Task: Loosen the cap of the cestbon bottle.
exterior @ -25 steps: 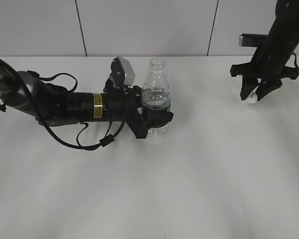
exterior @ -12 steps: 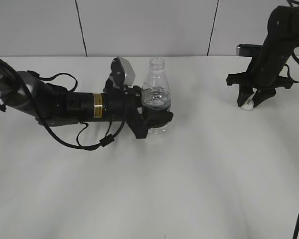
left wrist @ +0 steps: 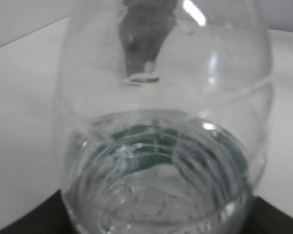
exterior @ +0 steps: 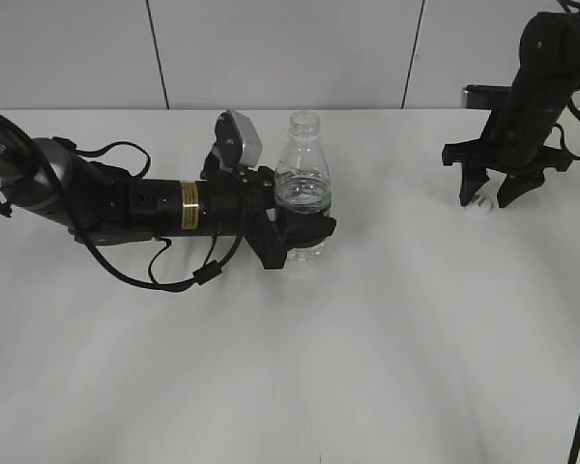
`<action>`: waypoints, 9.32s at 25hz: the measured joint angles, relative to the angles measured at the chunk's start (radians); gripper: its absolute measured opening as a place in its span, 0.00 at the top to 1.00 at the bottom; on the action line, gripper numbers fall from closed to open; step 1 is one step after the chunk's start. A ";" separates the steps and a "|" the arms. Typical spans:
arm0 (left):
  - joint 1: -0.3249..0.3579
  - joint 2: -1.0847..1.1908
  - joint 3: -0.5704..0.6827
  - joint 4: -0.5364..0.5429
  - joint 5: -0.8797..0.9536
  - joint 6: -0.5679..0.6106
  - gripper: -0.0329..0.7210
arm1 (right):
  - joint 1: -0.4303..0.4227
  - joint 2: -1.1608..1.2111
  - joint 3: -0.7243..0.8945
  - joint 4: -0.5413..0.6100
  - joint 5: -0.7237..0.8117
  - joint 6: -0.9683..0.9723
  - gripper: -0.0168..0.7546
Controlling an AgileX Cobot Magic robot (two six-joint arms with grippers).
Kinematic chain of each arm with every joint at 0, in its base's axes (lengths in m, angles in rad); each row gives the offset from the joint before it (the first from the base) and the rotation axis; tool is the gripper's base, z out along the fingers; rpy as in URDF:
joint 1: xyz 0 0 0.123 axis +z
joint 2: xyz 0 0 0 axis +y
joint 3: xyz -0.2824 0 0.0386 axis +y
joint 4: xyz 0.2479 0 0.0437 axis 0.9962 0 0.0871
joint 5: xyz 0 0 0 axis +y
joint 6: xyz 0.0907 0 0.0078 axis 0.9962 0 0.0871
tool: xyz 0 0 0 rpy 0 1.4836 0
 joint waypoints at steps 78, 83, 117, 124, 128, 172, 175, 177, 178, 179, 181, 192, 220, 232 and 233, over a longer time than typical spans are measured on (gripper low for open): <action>-0.002 0.046 -0.033 -0.184 -0.008 0.041 0.27 | -0.001 0.000 -0.266 0.010 0.218 0.000 0.39; -0.002 0.011 -0.033 -0.147 0.014 -0.020 0.26 | -0.001 0.000 -0.266 0.010 0.218 0.000 0.39; 0.080 -0.426 -0.033 0.203 0.372 -0.681 0.26 | -0.002 0.000 -0.300 0.020 0.272 0.000 0.39; 0.258 -0.467 -0.039 0.633 0.372 -1.144 0.26 | -0.002 0.000 -0.419 0.020 0.272 0.006 0.39; 0.348 -0.467 -0.039 0.667 0.297 -1.272 0.26 | -0.002 0.000 -0.453 0.022 0.272 0.007 0.39; 0.378 -0.467 -0.040 0.672 0.765 -1.315 0.26 | 0.151 -1.077 0.589 -0.105 0.265 0.019 0.39; 0.378 -0.467 -0.040 0.672 0.764 -1.315 0.26 | 0.151 -1.229 0.697 -0.105 0.251 0.021 0.39; 0.378 -0.468 -0.040 0.672 0.764 -1.315 0.26 | 0.151 -1.338 0.761 -0.105 0.243 0.021 0.39; 0.378 -0.468 -0.040 0.672 0.764 -1.315 0.26 | 0.151 -1.400 0.794 -0.105 0.237 0.021 0.39; 0.378 -0.468 -0.040 0.672 0.763 -1.315 0.26 | 0.151 -1.465 0.826 -0.105 0.228 0.021 0.39; 0.378 -0.468 -0.040 0.672 0.757 -1.315 0.26 | 0.151 -1.602 0.880 -0.105 0.211 0.021 0.39; 0.378 -0.471 -0.040 0.672 0.717 -1.315 0.26 | 0.151 -2.167 1.175 -0.106 0.097 0.000 0.39; 0.375 -0.494 -0.040 0.673 0.698 -1.315 0.26 | -0.022 -2.352 1.278 -0.139 0.145 -0.074 0.39; 0.375 -0.494 -0.040 0.673 0.729 -1.315 0.26 | -0.028 -2.352 1.278 -0.140 0.145 -0.074 0.39; 0.375 -0.494 -0.040 0.673 0.730 -1.315 0.26 | -0.028 -2.352 1.278 -0.140 0.145 -0.075 0.39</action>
